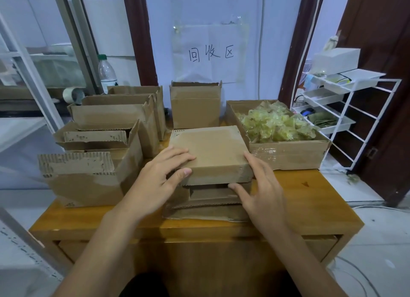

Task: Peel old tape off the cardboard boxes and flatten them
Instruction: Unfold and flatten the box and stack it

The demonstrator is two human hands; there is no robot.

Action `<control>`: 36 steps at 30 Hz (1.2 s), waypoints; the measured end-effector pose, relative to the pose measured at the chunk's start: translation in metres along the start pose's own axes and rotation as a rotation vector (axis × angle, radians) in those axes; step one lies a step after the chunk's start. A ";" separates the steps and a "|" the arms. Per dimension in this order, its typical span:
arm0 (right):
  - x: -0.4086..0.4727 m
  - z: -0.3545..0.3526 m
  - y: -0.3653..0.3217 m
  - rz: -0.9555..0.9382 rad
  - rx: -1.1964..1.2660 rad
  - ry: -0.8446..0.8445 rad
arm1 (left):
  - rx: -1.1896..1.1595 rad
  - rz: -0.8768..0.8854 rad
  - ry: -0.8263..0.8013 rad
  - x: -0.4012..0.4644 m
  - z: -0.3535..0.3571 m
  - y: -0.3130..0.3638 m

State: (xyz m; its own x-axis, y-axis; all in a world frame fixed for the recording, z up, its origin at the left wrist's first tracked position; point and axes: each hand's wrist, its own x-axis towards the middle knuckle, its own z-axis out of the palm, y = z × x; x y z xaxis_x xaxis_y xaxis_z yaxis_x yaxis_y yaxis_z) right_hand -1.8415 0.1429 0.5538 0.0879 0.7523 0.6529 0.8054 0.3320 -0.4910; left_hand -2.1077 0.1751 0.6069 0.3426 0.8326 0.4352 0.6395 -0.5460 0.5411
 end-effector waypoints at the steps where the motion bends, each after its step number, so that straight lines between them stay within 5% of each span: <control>1: -0.001 0.001 0.000 -0.010 0.000 0.013 | 0.010 0.003 0.002 -0.001 0.000 0.000; 13: -0.013 0.001 0.000 -0.020 0.080 -0.015 | 0.120 0.009 -0.061 -0.006 0.002 -0.003; 21: -0.022 0.001 0.002 0.070 0.173 -0.103 | 0.022 -0.020 -0.092 -0.007 -0.006 0.002; 36: -0.013 -0.006 -0.016 0.201 0.324 -0.017 | -0.182 -0.123 -0.258 0.000 -0.028 0.007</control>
State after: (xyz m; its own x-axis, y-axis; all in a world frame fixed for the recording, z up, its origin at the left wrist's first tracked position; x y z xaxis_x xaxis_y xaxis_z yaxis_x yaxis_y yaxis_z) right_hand -1.8517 0.1241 0.5568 0.2130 0.8291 0.5169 0.5454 0.3380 -0.7670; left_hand -2.1227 0.1684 0.6308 0.4483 0.8767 0.1744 0.5619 -0.4281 0.7078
